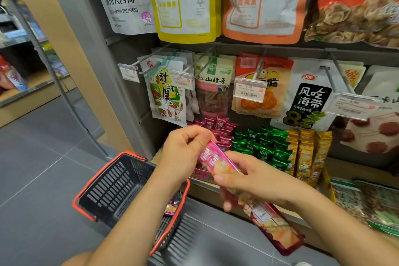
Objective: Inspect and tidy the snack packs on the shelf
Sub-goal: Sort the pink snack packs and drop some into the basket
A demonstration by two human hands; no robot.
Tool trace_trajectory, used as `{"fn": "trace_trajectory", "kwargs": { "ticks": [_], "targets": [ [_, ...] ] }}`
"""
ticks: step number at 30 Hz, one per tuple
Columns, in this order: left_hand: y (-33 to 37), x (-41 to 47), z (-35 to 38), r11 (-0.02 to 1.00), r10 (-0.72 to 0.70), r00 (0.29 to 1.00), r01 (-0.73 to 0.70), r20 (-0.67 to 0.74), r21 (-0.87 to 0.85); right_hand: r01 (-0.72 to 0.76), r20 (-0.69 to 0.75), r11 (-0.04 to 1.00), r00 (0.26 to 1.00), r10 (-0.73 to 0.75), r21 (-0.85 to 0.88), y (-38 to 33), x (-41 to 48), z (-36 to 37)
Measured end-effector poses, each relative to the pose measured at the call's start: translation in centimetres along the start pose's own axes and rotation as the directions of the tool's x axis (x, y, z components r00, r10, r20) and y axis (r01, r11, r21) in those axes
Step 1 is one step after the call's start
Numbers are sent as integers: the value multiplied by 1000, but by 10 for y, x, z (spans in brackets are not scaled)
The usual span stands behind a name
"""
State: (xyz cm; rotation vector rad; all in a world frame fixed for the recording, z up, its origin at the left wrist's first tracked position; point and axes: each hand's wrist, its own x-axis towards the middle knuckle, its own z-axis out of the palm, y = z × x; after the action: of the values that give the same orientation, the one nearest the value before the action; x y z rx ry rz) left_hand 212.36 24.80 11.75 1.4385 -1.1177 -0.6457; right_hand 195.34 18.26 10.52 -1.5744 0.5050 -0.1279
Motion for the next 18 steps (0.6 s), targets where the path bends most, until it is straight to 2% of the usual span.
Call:
{"fn": "trace_trajectory", "kwargs": {
  "ticks": [2, 4, 7, 11, 14, 18],
  "targets": [
    [-1, 3, -10, 999, -31, 996, 29, -84, -29, -124, 124, 990, 986, 115, 64, -2, -6, -2],
    [-4, 6, -17, 997, -68, 991, 64, -114, -40, -147, 117, 987, 983, 140, 58, -3, -8, -3],
    [-4, 9, -23, 998, -57, 998, 57, -31, 19, -119, -20, 990, 993, 118, -70, -2, -6, -1],
    [-6, 12, -31, 989, 18, 996, -30, 83, 143, -102, -190, 955, 981, 49, -277, -1, -4, -2],
    [-12, 11, -30, 951, 31, 985, -82, 170, 299, -155, -182, 948, 978, 106, -279, -2, -4, -6],
    [-17, 9, -22, 825, 129, 965, -231, 227, 515, -219, -164, 940, 970, 181, -261, -2, -7, -10]
  ]
}}
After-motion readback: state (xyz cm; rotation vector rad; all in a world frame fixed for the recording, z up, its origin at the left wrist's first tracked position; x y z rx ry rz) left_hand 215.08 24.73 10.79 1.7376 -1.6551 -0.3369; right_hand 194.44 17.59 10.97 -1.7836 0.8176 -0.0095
